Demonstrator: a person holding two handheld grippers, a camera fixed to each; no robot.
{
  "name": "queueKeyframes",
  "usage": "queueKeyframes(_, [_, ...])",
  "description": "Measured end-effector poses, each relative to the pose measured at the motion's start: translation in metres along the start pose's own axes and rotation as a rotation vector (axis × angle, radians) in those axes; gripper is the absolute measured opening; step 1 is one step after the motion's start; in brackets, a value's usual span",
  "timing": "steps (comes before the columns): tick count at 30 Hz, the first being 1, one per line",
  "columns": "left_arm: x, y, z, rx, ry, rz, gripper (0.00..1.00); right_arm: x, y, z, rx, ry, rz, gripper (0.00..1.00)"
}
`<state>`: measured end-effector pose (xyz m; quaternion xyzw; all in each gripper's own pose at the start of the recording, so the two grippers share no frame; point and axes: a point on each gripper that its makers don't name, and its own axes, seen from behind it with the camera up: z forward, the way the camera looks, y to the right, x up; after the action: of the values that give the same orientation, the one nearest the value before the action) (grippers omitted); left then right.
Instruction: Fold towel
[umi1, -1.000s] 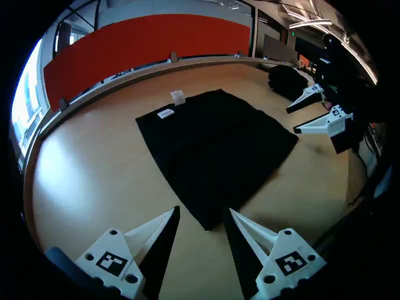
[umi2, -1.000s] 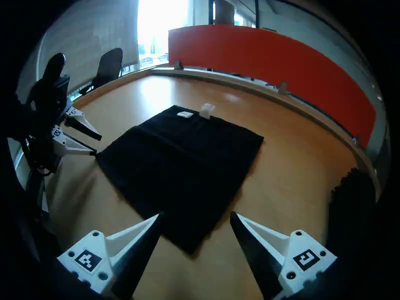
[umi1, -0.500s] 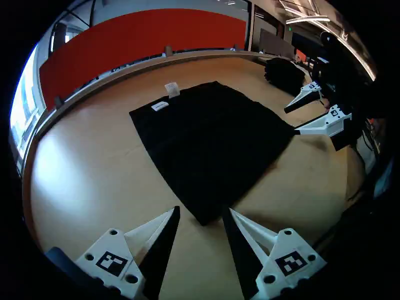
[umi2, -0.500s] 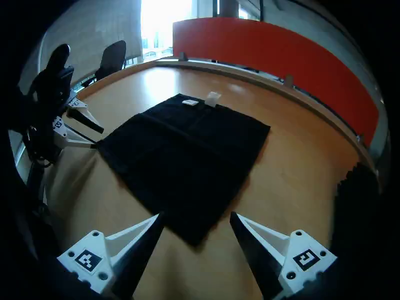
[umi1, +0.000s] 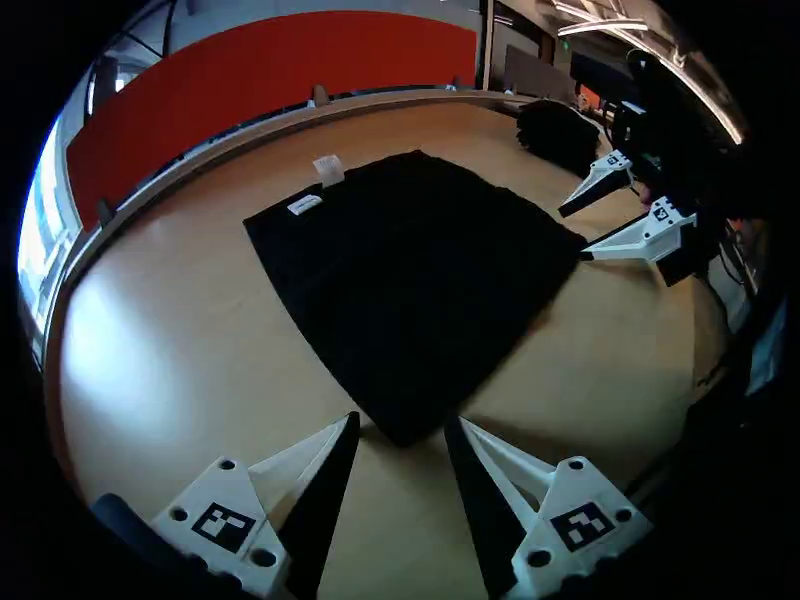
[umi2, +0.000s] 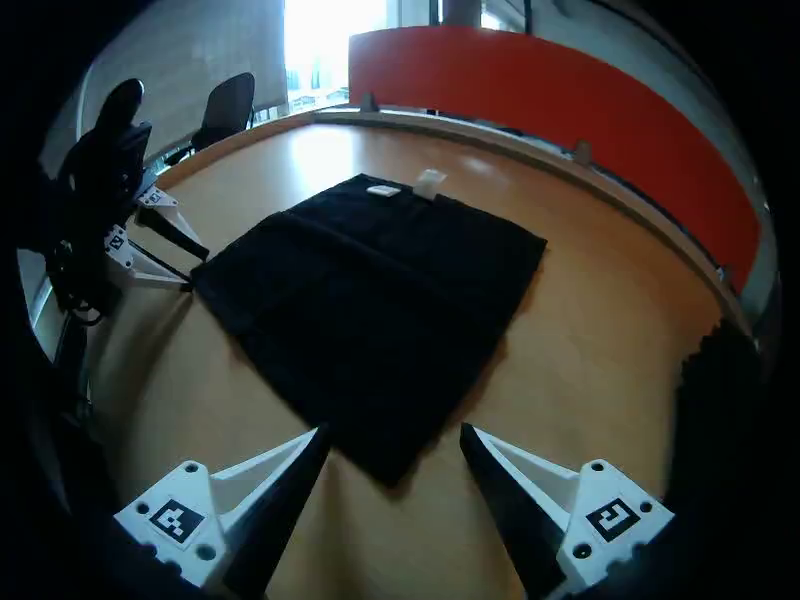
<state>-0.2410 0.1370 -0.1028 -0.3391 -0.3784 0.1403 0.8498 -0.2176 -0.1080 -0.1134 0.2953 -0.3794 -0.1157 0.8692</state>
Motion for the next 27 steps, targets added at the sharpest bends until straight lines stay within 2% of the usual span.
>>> queueKeyframes(18, [-0.0003,-0.0012,0.0009,-0.002,0.001,0.009,0.61,-0.0047,-0.0002,0.0023,0.019,0.000,-0.008,0.99])
queueKeyframes(22, [-0.0002,-0.0011,0.0006,0.000,-0.005,0.010,0.62,-0.0048,-0.0017,0.0023,0.024,0.001,-0.014,0.93])
queueKeyframes(27, [0.0001,-0.0008,0.0007,0.004,-0.009,0.006,0.61,-0.0048,-0.0058,0.0015,0.034,0.003,-0.022,0.79])
